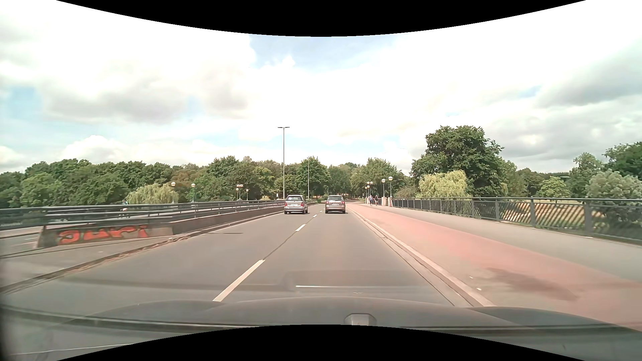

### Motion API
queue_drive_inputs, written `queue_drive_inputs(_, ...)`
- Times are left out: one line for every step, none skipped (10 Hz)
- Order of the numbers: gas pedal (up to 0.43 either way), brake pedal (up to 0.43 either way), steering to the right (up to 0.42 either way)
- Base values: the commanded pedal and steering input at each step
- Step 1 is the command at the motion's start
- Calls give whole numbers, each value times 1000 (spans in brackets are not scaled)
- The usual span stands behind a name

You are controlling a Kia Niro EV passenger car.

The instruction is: Follow the waypoints while adhering to traffic rules and regulations

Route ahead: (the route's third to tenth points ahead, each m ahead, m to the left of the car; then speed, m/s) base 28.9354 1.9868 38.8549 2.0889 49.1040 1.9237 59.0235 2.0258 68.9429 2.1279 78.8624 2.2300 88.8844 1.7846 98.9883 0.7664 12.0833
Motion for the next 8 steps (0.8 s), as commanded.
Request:
queue_drive_inputs(157, 18, -4)
queue_drive_inputs(157, 18, -4)
queue_drive_inputs(157, 18, -4)
queue_drive_inputs(157, 18, -4)
queue_drive_inputs(157, 18, -4)
queue_drive_inputs(157, 18, -4)
queue_drive_inputs(157, 18, -4)
queue_drive_inputs(157, 18, -4)
